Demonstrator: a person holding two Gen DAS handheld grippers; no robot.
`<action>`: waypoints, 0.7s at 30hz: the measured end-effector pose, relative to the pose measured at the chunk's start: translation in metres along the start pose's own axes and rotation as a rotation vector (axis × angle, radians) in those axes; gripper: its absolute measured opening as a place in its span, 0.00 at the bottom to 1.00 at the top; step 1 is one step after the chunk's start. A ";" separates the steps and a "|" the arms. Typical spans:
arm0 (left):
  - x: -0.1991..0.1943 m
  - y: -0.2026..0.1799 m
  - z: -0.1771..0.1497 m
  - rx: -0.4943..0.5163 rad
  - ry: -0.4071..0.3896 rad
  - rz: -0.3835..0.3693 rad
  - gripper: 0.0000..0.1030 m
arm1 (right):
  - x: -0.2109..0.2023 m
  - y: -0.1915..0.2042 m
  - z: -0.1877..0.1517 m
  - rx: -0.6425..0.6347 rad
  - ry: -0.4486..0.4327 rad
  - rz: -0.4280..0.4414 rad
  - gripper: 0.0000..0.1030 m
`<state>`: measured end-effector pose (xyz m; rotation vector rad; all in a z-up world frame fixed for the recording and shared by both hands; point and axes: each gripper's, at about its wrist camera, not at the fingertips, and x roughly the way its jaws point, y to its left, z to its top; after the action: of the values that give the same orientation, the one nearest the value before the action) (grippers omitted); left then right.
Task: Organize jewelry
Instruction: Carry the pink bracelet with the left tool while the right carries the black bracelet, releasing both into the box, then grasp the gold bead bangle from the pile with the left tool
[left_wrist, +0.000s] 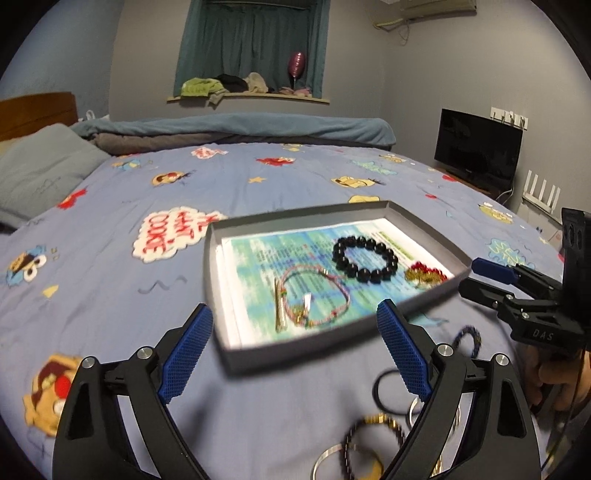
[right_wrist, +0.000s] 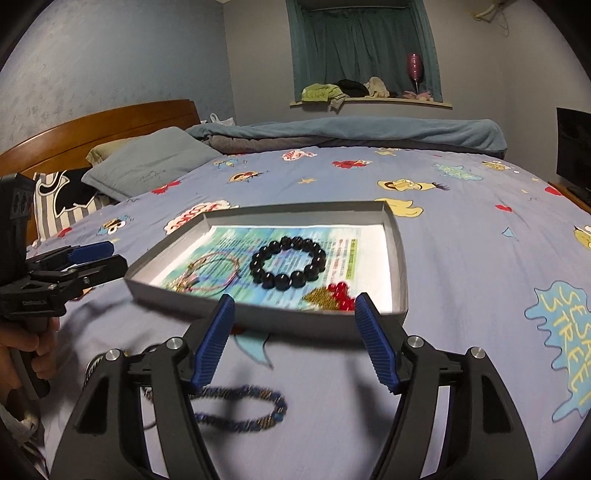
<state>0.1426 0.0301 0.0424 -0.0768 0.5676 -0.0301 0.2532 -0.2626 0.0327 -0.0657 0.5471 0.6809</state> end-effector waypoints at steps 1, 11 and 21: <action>-0.003 0.002 -0.005 -0.011 0.002 -0.003 0.87 | -0.002 0.001 -0.001 -0.001 0.001 -0.001 0.65; -0.029 0.018 -0.044 -0.076 0.019 -0.007 0.87 | -0.015 0.011 -0.017 -0.008 0.024 0.004 0.71; -0.041 0.005 -0.073 -0.067 0.033 -0.117 0.87 | -0.019 0.016 -0.026 0.002 0.062 0.032 0.76</action>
<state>0.0686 0.0324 0.0024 -0.1747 0.5965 -0.1267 0.2197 -0.2674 0.0217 -0.0764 0.6094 0.7109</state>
